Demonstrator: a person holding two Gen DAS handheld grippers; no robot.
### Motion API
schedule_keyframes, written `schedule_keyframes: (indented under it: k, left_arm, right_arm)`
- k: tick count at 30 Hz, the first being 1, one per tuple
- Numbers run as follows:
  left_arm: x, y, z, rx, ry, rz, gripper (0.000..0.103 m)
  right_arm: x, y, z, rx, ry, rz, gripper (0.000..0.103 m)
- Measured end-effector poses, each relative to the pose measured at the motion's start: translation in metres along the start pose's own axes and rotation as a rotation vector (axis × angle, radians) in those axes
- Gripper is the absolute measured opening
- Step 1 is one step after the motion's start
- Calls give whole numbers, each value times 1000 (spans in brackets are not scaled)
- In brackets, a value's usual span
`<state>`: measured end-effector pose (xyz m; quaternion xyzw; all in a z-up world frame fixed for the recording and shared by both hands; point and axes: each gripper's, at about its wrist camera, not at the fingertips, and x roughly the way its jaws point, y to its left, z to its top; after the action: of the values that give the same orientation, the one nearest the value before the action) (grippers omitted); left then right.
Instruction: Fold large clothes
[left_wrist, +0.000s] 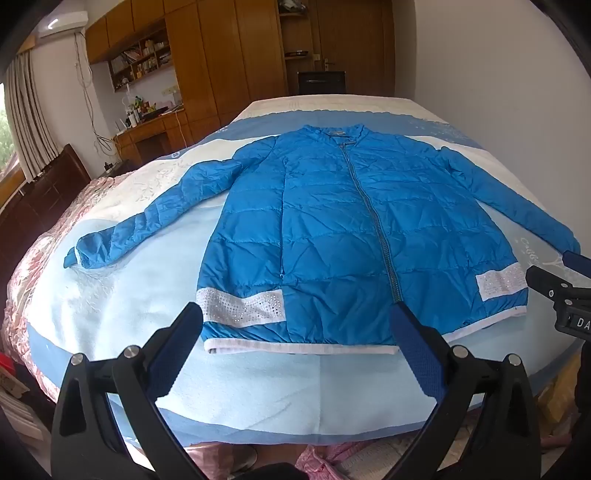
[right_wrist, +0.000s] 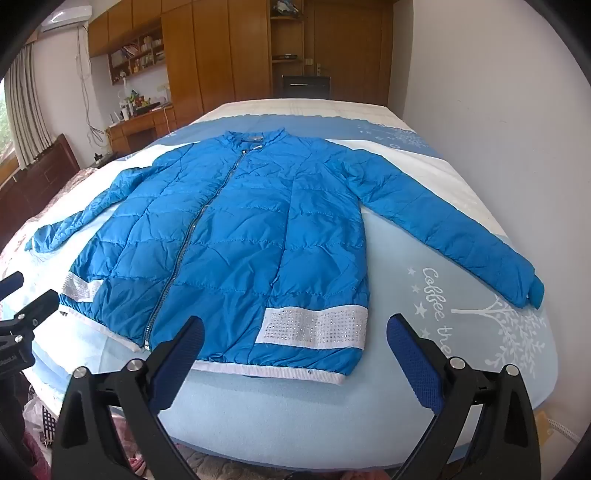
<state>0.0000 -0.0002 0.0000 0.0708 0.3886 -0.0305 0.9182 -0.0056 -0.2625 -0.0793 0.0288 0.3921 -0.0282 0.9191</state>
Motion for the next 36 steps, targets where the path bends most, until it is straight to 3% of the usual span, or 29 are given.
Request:
schedule_keyframes:
  k: [36]
  left_arm:
    - [-2, 0, 0, 3, -10, 6, 100]
  right_arm:
    - [0, 1, 1, -2, -3, 2, 99]
